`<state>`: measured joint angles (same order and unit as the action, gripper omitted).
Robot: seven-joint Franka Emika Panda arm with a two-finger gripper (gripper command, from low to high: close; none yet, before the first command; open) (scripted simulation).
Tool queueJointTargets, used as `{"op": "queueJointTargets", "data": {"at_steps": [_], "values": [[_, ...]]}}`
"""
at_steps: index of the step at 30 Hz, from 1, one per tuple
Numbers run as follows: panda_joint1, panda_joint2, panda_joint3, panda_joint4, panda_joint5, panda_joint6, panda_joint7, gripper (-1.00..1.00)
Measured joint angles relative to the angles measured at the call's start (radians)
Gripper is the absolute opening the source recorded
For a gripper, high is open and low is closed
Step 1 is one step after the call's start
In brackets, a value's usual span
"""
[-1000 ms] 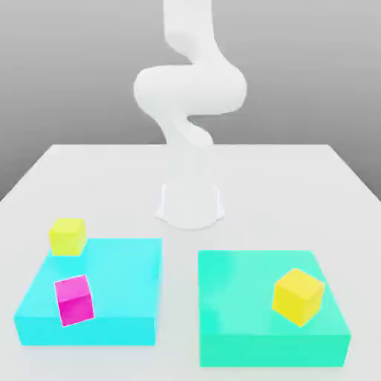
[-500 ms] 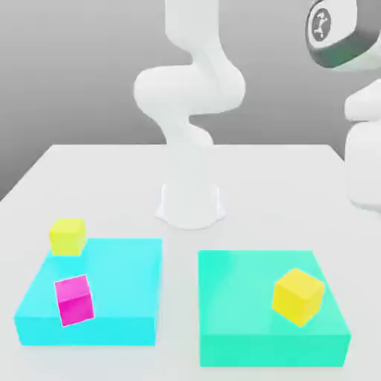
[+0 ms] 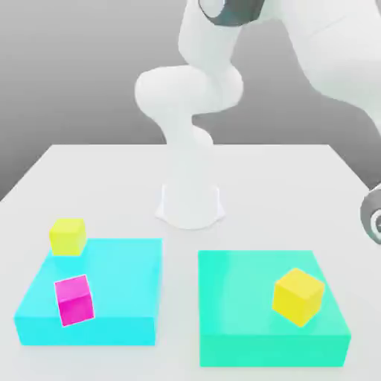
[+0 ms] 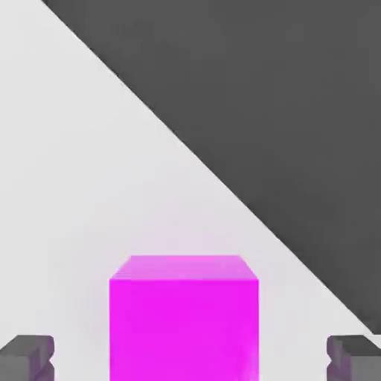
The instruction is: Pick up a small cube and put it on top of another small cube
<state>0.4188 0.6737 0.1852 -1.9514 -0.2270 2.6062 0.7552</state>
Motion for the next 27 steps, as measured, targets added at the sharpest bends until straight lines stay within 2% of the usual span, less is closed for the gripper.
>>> {"op": "queueJointTargets", "data": {"at_steps": [6, 10, 24, 27], "values": [[0.001, 0.0, 0.0, 0.0, 0.003, 0.0, -0.002, -1.0], [-0.029, -0.122, 0.022, -0.037, 0.037, -0.085, -0.025, -1.0], [-0.374, -0.552, -0.248, -0.393, 0.157, -0.138, -0.089, -1.0], [-0.544, -0.659, -0.325, -0.486, 0.185, -0.151, -0.107, -1.0]]}}
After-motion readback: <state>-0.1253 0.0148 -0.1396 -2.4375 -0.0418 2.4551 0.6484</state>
